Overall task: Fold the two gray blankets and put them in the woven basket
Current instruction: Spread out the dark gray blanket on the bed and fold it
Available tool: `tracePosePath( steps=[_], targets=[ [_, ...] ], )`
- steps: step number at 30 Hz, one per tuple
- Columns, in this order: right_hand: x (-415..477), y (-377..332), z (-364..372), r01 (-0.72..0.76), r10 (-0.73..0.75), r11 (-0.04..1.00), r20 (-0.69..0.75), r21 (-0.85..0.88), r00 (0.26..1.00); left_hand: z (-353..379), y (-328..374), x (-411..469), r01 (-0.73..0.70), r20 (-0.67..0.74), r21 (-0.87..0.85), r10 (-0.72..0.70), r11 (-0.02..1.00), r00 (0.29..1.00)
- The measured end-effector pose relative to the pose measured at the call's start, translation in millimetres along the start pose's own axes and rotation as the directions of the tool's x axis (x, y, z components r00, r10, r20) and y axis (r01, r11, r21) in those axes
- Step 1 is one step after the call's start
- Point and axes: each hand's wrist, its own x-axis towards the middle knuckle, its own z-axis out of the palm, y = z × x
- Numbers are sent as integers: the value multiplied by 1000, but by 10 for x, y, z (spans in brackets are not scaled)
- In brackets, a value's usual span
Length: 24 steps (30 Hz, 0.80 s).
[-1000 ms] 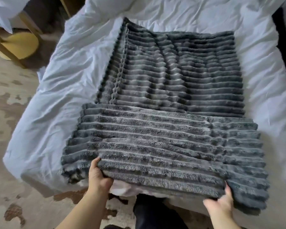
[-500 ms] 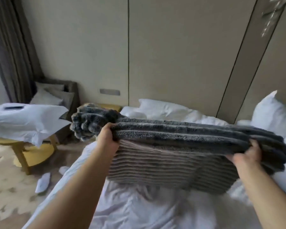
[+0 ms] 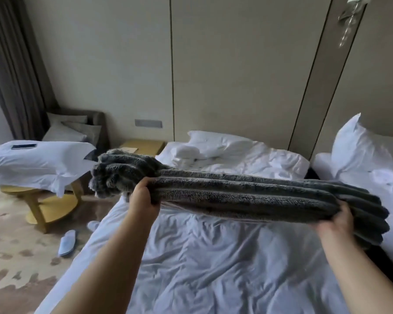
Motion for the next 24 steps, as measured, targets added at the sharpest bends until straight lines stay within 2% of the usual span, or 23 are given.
tracePosePath(
  steps=[5,11,15,19,24],
  targets=[
    [-811,332,-1052,-12,11,1000,-125,-7,992,-889,-517,-750,78,-122,3,-77,997,990],
    [-1943,474,-2124,-24,17,998,-126,-53,992,-1952,-1049,-1798,132,-225,-28,-134,991,965],
    [-2542,502,-2735,-87,76,995,-245,-37,966,-2508,-1328,-2416,225,-325,7,-211,974,922],
    [-2997,595,-3141,-146,125,988,-282,-53,951,-2844,-1423,-2827,267,-380,-6,-249,964,891],
    [-3040,591,-3121,-144,122,989,-340,-40,932,-2852,-1407,-2911,217,-365,-41,-217,975,905]
  ],
)
